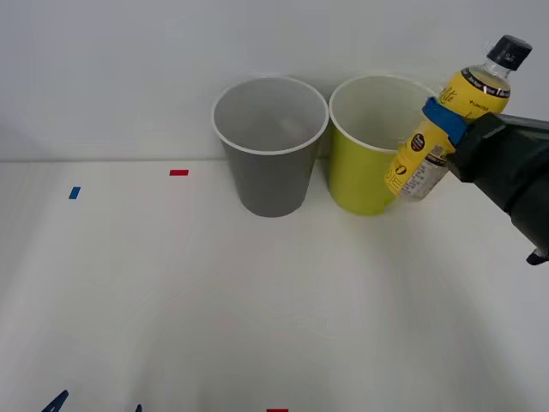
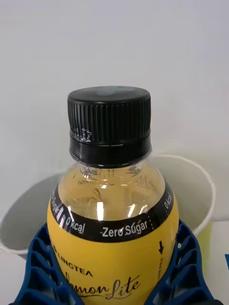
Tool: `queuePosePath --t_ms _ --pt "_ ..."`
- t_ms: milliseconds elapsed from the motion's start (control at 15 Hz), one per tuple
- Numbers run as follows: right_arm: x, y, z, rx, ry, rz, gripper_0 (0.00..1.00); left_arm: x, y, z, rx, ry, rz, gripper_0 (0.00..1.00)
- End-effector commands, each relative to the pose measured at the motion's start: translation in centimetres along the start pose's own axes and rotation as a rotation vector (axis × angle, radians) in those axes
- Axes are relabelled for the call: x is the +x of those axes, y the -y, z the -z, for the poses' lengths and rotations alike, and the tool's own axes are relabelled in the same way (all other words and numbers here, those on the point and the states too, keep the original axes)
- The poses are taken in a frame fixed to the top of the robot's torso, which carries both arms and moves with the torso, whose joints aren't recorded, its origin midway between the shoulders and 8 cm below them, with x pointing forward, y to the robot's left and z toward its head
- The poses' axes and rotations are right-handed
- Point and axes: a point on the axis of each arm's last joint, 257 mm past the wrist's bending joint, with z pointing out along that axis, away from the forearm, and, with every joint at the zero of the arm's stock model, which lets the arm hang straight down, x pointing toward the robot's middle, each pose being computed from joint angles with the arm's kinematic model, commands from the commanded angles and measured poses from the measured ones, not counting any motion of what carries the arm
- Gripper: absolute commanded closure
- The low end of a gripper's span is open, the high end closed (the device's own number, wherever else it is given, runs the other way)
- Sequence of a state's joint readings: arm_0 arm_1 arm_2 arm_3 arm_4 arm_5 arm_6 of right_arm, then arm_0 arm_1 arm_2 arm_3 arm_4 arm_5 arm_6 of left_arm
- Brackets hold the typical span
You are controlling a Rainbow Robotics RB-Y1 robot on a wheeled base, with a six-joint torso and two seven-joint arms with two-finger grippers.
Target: Put cans in the gray bin and PET bottles in the light green bin.
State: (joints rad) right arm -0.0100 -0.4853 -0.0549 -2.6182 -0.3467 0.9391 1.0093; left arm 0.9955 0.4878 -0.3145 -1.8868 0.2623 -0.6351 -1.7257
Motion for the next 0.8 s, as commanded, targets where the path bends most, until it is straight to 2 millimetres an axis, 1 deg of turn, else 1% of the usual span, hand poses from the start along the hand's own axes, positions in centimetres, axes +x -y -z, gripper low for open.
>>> queuePosePath --t_ms 67,200,333,400,533,800 --pt "-3.3 -1.2 -0.4 -0.03 0.069 0.053 1.0 0.0 0.0 0.0 0.0 0.0 0.0 0.0" --pt "-5.5 -2.5 -0.7 -0.059 0.113 0.09 1.0 0.0 0.0 0.0 0.0 0.0 0.0 0.0" --pt "-6.2 -1.5 -2.6 -0.053 0.108 0.091 1.0 0.0 0.0 0.0 0.0 0.0 0.0 0.0" --pt "-6.6 -0.9 -3.4 -0.043 0.108 0.135 1.0 0.0 0.0 0.0 0.0 0.0 0.0 0.0" --pt "-6.7 0.6 -5.0 -0.037 0.084 0.159 1.0 0.0 0.0 0.0 0.0 0.0 0.0 0.0" --pt "-7.3 2.4 -8.1 -0.028 0.067 0.173 1.0 0.0 0.0 0.0 0.0 0.0 0.0 0.0"
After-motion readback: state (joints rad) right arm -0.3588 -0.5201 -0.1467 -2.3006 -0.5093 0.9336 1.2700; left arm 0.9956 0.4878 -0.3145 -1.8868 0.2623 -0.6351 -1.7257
